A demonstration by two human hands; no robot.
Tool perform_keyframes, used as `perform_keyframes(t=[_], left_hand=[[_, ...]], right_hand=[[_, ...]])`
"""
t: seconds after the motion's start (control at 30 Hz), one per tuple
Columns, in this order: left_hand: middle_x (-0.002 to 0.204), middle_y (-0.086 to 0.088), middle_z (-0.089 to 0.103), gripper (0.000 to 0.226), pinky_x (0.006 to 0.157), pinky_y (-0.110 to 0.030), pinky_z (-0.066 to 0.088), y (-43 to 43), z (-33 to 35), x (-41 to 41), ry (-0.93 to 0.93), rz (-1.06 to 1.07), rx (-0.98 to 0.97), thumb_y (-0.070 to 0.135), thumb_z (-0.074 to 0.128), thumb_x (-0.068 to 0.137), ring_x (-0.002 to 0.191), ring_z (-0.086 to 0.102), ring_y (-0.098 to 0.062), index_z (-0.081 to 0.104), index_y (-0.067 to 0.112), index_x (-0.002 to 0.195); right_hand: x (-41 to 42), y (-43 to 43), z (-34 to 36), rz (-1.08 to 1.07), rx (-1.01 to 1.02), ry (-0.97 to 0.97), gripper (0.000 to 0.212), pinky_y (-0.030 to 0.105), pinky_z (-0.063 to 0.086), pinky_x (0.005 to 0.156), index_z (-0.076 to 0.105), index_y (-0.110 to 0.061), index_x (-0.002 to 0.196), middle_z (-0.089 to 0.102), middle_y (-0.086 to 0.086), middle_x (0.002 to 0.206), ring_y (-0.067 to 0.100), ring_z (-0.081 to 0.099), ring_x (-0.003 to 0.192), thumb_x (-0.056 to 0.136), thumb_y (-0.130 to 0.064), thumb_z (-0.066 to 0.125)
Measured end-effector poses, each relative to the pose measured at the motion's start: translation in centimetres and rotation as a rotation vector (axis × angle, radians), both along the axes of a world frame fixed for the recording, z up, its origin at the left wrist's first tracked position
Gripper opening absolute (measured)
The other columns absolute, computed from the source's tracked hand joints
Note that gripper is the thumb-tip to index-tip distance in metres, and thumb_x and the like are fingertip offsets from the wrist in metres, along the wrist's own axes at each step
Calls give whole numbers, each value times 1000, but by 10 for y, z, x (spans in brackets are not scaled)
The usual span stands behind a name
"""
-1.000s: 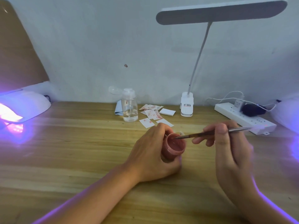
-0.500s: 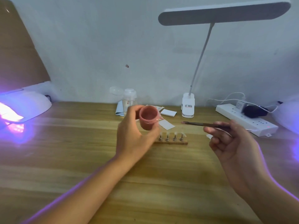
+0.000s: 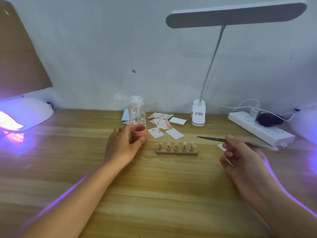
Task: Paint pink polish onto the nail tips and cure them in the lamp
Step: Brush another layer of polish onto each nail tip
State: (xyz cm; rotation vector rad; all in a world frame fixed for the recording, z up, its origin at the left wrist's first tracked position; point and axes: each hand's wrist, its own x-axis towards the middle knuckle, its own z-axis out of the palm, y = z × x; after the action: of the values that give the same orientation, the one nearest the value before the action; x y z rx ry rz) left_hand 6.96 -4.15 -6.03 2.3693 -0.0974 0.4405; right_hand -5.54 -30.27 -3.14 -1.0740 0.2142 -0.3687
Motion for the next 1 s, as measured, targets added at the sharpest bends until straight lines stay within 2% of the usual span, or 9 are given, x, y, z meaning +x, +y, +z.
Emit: perform_keyframes(t=[0.1, 0.17, 0.3, 0.4, 0.47, 0.6, 0.67, 0.8, 1.0], left_hand=[[126, -7, 53, 60, 93, -43, 48, -1, -1, -2, 25, 31, 119, 39, 73, 82, 110, 60, -28, 47, 21, 133], [132, -8, 49, 61, 92, -41, 48, -4, -3, -7, -4, 46, 100, 30, 73, 82, 110, 60, -29, 42, 15, 131], [113, 7, 48, 46, 76, -30, 43, -17, 2, -30, -246, 15, -8, 27, 73, 73, 101, 57, -23, 45, 19, 109], [109, 16, 55, 42, 83, -32, 49, -33, 2, -40, -62, -185, 82, 44, 63, 68, 98, 56, -9, 48, 30, 104], [110, 17, 56, 41, 86, -28, 46, -38, -3, -38, 20, -246, 174, 46, 64, 73, 100, 55, -6, 52, 32, 110], [102, 18, 64, 23, 70, -20, 40, -32, -3, -28, 84, -339, 41, 33, 72, 81, 75, 54, 9, 66, 33, 103], [98, 18, 65, 18, 67, -22, 40, -29, -3, -24, 95, -389, -2, 32, 75, 81, 65, 51, 7, 66, 36, 97], [100, 16, 65, 22, 70, -27, 46, -26, -6, -21, 77, -444, -74, 27, 78, 80, 67, 49, -3, 65, 36, 95], [98, 16, 64, 24, 68, -24, 45, -26, -11, -18, 43, -465, -108, 24, 80, 78, 65, 48, -1, 65, 37, 93]], right_hand=[[1, -1, -3, 3, -26, 14, 12, 25, 45, 63, 57, -18, 79, 55, -2, 67, 7, 46, 55, 85, -15, 67], [2, -2, -4, 4, -37, 24, 10, 27, 45, 65, 58, -17, 79, 56, 0, 68, 8, 49, 54, 88, -14, 62], [3, -2, -6, 46, -104, 13, 18, 31, 50, 76, 67, -10, 100, 74, 8, 89, 12, 65, 68, 94, -18, 51], [0, -1, -5, 33, -237, -25, 18, 32, 51, 82, 71, -11, 101, 75, 10, 98, 15, 68, 81, 93, -21, 58], [-2, 0, -5, -7, -293, -45, 10, 31, 51, 79, 73, -13, 91, 75, 10, 92, 14, 64, 77, 88, -20, 65], [2, 0, -7, -66, -421, -34, 10, 31, 51, 79, 69, -18, 80, 73, 6, 77, 9, 59, 66, 89, -14, 64], [5, 0, -7, -75, -443, -41, 4, 30, 52, 78, 67, -16, 88, 74, 6, 79, 8, 61, 66, 89, -14, 64], [9, -1, -14, -52, -493, -58, 3, 22, 51, 71, 62, -9, 86, 74, 6, 79, 8, 61, 67, 89, -9, 64], [9, -1, -15, -25, -543, -44, 6, 26, 46, 72, 60, -3, 87, 74, 6, 77, 5, 58, 64, 88, -7, 64]])
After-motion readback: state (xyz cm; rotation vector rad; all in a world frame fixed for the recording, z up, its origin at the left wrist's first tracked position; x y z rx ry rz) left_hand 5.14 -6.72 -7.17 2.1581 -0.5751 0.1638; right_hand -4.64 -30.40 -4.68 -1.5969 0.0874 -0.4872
